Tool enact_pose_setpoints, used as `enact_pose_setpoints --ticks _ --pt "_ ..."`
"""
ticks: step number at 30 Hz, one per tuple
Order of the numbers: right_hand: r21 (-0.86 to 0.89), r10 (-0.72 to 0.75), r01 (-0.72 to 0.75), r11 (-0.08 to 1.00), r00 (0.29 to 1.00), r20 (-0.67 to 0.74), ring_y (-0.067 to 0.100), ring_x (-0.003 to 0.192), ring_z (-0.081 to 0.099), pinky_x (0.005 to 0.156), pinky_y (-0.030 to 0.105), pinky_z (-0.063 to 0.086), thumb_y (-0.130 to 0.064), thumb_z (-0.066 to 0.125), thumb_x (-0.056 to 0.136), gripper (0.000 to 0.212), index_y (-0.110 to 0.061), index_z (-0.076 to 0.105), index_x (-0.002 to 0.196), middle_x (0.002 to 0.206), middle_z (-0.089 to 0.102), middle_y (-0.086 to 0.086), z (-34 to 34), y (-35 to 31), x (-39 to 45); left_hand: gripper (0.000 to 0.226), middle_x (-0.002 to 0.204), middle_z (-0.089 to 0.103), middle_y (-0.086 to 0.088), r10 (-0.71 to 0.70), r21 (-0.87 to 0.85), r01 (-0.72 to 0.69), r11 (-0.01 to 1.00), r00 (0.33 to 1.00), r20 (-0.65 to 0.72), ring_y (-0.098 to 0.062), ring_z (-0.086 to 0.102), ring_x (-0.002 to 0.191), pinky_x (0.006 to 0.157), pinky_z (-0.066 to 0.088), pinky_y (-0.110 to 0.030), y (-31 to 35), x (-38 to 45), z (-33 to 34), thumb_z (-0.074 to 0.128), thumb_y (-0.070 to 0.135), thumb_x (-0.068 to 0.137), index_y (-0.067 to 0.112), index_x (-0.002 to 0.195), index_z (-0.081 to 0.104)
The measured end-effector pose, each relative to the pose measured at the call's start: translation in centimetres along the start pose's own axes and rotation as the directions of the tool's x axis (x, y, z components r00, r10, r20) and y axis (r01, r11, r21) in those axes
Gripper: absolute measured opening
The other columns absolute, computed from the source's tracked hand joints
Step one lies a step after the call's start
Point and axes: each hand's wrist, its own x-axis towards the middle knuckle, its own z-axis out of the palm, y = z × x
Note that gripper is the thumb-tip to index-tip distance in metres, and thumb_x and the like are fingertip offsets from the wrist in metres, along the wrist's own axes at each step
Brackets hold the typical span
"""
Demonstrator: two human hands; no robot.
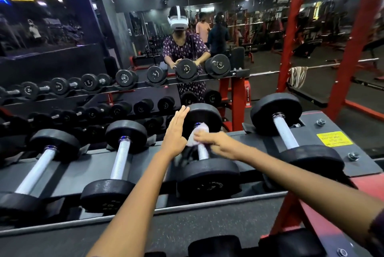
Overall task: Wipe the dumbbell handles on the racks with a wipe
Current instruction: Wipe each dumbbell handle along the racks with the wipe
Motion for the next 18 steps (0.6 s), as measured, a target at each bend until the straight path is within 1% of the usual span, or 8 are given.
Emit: enact_pose_setpoints --ticks 2,4,7,9,12,15,16,18 --pt "0.105 0.018 -0.023 0.994 0.998 0.052 0.011 0.133 0.033 0.115 0.021 0.022 -0.001 0.038 0.074 0.055 -0.001 0.055 0.126 0.14 0.044 0.011 0.1 0.1 -1.1 0.098 0.16 0.014 0.0 -0.014 0.003 0.014 1.0 1.0 0.008 -0.02 0.005 0.15 0.116 0.003 -0.021 0.3 0.1 -0.1 0.034 -0.026 0.062 0.015 0.151 0.023" --pt "0.155 0.101 -0.101 0.983 0.995 0.009 0.013 0.134 0.036 0.115 0.025 0.023 -0.013 0.047 0.092 0.038 -0.011 0.053 0.13 0.141 0.045 0.005 -0.6 0.6 -0.8 0.095 0.16 0.014 -0.001 -0.022 -0.001 0.022 1.0 1.0 0.016 -0.021 0.007 0.149 0.116 0.004 -0.023 0.6 0.1 -0.1 0.038 -0.024 0.065 0.015 0.151 0.023" --pt "0.185 0.164 -0.15 0.971 0.984 -0.065 0.012 0.138 0.03 0.117 0.033 0.018 -0.026 0.045 0.098 0.041 -0.015 0.045 0.137 0.146 0.038 0.0 -0.3 0.4 -0.6 0.084 0.161 0.013 -0.002 -0.053 -0.014 0.053 0.998 0.998 0.018 -0.021 0.007 0.149 0.118 0.007 -0.027 1.4 -0.1 0.0 0.046 -0.015 0.077 0.015 0.152 0.022" --pt "0.211 0.159 -0.136 0.968 0.983 -0.092 0.009 0.135 0.033 0.116 0.027 0.021 -0.022 0.048 0.097 0.038 -0.011 0.05 0.133 0.143 0.041 0.002 0.7 0.4 -1.3 0.078 0.161 0.012 -0.001 -0.076 -0.026 0.077 0.997 0.997 0.033 -0.021 0.006 0.15 0.121 0.009 -0.034 1.7 0.0 0.0 0.049 -0.008 0.084 0.015 0.152 0.02" --pt "0.225 0.173 -0.123 0.967 0.961 -0.217 0.008 0.118 0.052 0.104 0.025 0.037 -0.016 0.06 0.09 0.028 -0.009 0.065 0.116 0.126 0.059 0.005 1.0 0.5 -1.5 0.074 0.162 0.009 0.0 -0.085 0.008 0.085 0.996 0.996 0.027 -0.02 0.006 0.15 0.121 0.009 -0.039 1.7 0.1 -0.1 0.059 0.02 0.093 0.016 0.153 0.017" --pt "0.225 0.241 -0.165 0.96 0.897 -0.37 0.009 0.095 0.065 0.088 0.02 0.044 -0.016 0.067 0.084 0.022 -0.009 0.071 0.104 0.099 0.072 0.013 0.6 -0.3 0.0 0.098 0.163 0.003 0.002 -0.097 0.094 0.091 0.991 0.993 0.06 -0.018 0.002 0.15 0.12 0.007 -0.044 1.9 -0.3 -0.1 0.047 0.069 0.08 0.019 0.155 0.009" --pt "0.229 0.252 -0.173 0.958 0.89 -0.381 0.003 0.084 0.063 0.084 0.017 0.042 -0.017 0.067 0.084 0.02 -0.009 0.073 0.102 0.092 0.073 0.013 0.6 -0.4 0.2 0.103 0.163 0.0 0.003 -0.099 0.134 0.089 0.987 0.992 0.072 -0.018 0.001 0.15 0.12 0.006 -0.047 1.8 -0.3 -0.1 0.041 0.074 0.075 0.019 0.155 0.007" --pt "0.222 0.257 -0.181 0.958 0.886 -0.386 -0.004 0.069 0.059 0.09 0.024 0.038 -0.016 0.066 0.084 0.015 -0.008 0.075 0.095 0.08 0.073 0.011 1.2 -0.4 0.1 0.105 0.163 -0.004 0.004 -0.11 0.221 0.087 0.971 0.99 0.093 -0.017 -0.002 0.15 0.12 0.004 -0.051 1.9 -0.3 -0.1 0.039 0.076 0.074 0.02 0.155 0.002"
